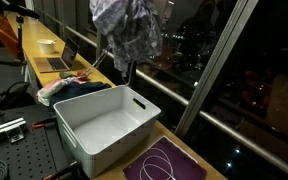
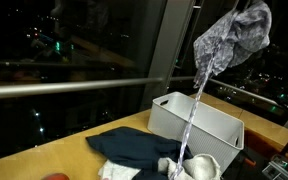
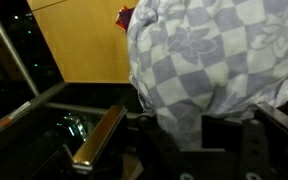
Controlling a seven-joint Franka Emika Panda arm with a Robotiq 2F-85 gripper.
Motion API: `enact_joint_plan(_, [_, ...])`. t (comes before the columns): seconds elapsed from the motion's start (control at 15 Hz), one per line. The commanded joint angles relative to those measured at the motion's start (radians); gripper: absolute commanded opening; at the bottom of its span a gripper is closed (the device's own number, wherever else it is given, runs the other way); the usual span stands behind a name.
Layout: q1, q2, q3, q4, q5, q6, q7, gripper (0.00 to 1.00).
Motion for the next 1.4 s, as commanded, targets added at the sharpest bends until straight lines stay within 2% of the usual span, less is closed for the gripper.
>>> enact_joint_plan(0.0, [0.009,-0.026,0.017,-0.129,0.041,0.119,0.014,0.0])
enact_joint_plan(0.4, [0.009,0.019,0.021,-0.331,0.11,0.343,0.005,0.0])
enact_joint_plan(0.93, [-0.001,0.089,0.01,-0.466,0.132,0.503,-0.002,0.01])
enact_joint_plan(1.0, [0.0,0.101,0.009,-0.473,0.135,0.513,-0.003,0.26])
enact_joint_plan(1.13, [0.004,0.128,0.011,-0.482,0.137,0.531,0.003,0.3])
enact_joint_plan(1.33, [0.011,0.16,0.012,-0.497,0.139,0.54,0.011,0.51])
